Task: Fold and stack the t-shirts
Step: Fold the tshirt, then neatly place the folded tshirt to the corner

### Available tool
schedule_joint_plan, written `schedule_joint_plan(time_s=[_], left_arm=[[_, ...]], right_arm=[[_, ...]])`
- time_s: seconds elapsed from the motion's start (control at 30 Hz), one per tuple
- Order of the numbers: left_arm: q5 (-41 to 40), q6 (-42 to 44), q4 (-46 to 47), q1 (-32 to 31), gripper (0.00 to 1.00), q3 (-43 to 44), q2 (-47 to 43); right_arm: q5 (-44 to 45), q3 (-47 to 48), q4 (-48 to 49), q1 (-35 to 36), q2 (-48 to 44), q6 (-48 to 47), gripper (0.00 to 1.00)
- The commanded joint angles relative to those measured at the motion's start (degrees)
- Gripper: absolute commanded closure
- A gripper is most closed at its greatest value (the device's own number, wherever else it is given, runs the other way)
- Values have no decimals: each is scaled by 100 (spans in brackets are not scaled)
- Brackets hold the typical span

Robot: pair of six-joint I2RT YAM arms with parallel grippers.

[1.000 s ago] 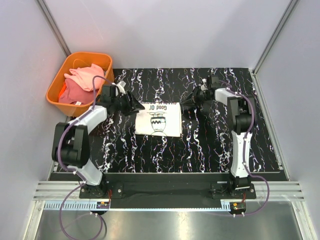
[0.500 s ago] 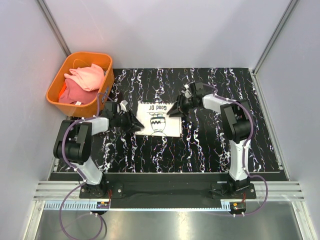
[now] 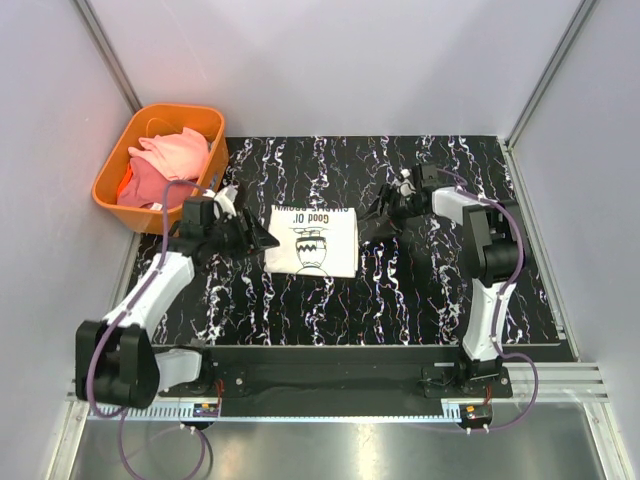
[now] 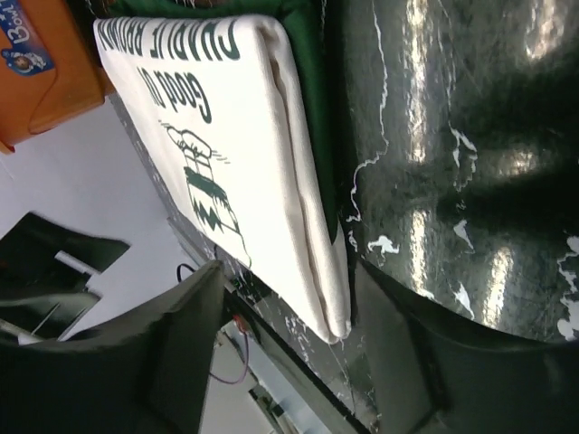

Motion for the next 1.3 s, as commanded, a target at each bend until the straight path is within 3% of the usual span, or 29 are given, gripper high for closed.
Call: schedule_joint_plan(time_s=[0.0,0.1,0.4,0.57,0.7,1.07,1.2,1.23,1.27], left_arm=[[90,-171,-340,-9,31,231,-476],[143,-294,-358,-27,31,100,-705],[205,-365,-489,-27,32,-349,-1189],[144,-321,-525,-27,32,-297,-1163],[152,-303,-551,-27,32,-156,-1084],[205,-303,-692,-36,33,37,-1022],[187,-321,-736,-27,34,55,-1031],[179,-321,-744,-27,34,64,-1022],[187,-330,-753,-27,34,73,-1040]], right_arm=[[181,377,-147,74,-27,-299,25],[409,623,-165,74,280,-378,16],[445,1784,-323,74,1247,-536,16],[244,2118,-402,162,1625,-659,24],[182,2197,-420,223,1784,-598,37],[102,2417,-446,478,2057,-536,48],[410,2373,-437,470,1978,-361,69],[497,2347,-437,470,1934,-299,84],[759,2295,-437,453,1768,-264,91]])
